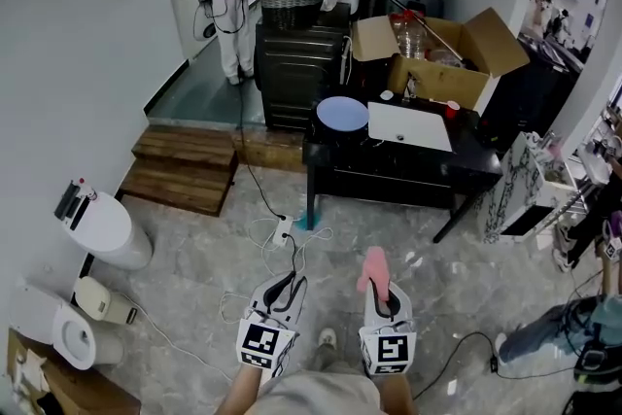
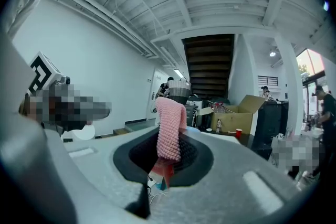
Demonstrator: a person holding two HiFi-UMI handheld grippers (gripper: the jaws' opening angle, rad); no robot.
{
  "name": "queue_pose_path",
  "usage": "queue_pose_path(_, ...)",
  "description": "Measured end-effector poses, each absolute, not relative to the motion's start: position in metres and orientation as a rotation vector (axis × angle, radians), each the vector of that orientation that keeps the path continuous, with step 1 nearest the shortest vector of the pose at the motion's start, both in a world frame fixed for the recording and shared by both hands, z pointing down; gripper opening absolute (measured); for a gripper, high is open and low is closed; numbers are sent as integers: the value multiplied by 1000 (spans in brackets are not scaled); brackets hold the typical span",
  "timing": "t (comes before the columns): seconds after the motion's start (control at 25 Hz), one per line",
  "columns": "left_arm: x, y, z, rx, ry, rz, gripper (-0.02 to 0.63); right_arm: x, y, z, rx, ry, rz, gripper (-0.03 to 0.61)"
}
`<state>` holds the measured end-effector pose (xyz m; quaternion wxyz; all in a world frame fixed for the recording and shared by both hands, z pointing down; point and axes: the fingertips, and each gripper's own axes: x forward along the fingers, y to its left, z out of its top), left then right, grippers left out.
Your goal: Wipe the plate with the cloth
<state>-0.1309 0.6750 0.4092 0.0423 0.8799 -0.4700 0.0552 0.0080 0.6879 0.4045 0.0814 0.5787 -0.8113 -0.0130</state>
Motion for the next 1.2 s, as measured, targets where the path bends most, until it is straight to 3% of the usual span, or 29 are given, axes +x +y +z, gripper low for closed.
queue_pose_path(1.2, -58, 497, 416, 2581, -1563, 268, 69, 75, 490, 408, 1550, -2552, -47, 26)
